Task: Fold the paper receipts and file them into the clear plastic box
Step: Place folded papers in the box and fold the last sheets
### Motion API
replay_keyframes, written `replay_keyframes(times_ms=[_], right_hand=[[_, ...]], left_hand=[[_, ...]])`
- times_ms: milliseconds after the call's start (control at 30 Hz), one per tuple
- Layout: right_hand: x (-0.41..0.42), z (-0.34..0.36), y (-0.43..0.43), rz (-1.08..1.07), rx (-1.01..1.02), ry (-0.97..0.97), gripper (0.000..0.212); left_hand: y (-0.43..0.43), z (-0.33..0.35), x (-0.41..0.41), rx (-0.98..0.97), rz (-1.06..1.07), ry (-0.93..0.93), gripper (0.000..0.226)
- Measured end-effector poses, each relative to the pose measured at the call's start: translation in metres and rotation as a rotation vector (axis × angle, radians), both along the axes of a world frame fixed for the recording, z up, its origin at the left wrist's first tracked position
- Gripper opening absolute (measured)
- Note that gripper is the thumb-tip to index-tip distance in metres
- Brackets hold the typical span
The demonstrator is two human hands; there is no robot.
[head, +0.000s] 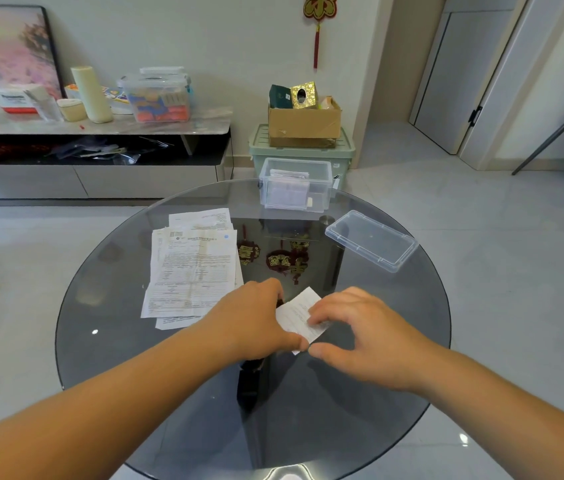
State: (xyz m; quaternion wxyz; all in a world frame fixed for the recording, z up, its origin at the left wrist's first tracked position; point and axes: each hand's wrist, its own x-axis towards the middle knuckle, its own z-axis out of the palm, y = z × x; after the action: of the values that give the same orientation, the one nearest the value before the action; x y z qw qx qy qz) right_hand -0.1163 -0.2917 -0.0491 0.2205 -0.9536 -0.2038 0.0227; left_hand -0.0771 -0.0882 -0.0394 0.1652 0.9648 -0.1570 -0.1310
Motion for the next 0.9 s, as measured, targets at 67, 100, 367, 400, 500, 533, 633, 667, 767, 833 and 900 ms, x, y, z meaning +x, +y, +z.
replay_keyframes(times_ms=[67, 100, 367, 400, 500, 533, 633, 667, 767, 833, 900], right_hand=[[-0.002, 0.000, 0.002, 0.011, -0.019, -0.003, 0.047], [-0.003, 0.000, 0.003, 0.017, -0.029, -0.005, 0.049], [-0.003, 0.002, 0.007, 0.024, -0.058, -0.016, 0.062], [-0.003, 0.002, 0.007, 0.020, -0.057, -0.016, 0.064], [-0.002, 0.001, 0.008, 0.008, -0.047, -0.027, 0.068], [-0.001, 0.001, 0.008, 0.002, -0.043, -0.030, 0.069], [-0.001, -0.001, 0.009, -0.026, -0.025, -0.044, 0.062], [-0.001, -0.002, 0.010, -0.037, -0.016, -0.057, 0.056], [0.001, -0.007, 0.013, -0.077, 0.027, -0.098, 0.028], [0.005, -0.009, 0.014, -0.104, 0.084, -0.084, 0.013], [0.009, -0.010, 0.015, -0.138, 0.159, -0.050, 0.008]], left_hand=[[-0.003, 0.004, -0.001, 0.003, 0.019, 0.040, 0.067], [-0.004, 0.007, -0.002, -0.013, 0.032, 0.061, 0.063], [0.001, 0.014, 0.002, -0.269, 0.150, 0.165, 0.029], [0.003, 0.016, 0.002, -0.345, 0.162, 0.204, 0.028], [0.008, 0.018, 0.001, -0.586, 0.205, 0.443, 0.025], [0.009, 0.019, 0.001, -0.644, 0.210, 0.498, 0.022], [0.015, 0.017, 0.004, -0.797, 0.199, 0.638, 0.019], [0.018, 0.017, 0.005, -0.816, 0.176, 0.677, 0.018], [0.024, 0.011, 0.007, -0.759, 0.048, 0.624, 0.022], [0.020, 0.006, 0.007, -0.641, 0.016, 0.425, 0.013], [0.014, 0.001, 0.009, -0.420, -0.045, 0.142, 0.008]])
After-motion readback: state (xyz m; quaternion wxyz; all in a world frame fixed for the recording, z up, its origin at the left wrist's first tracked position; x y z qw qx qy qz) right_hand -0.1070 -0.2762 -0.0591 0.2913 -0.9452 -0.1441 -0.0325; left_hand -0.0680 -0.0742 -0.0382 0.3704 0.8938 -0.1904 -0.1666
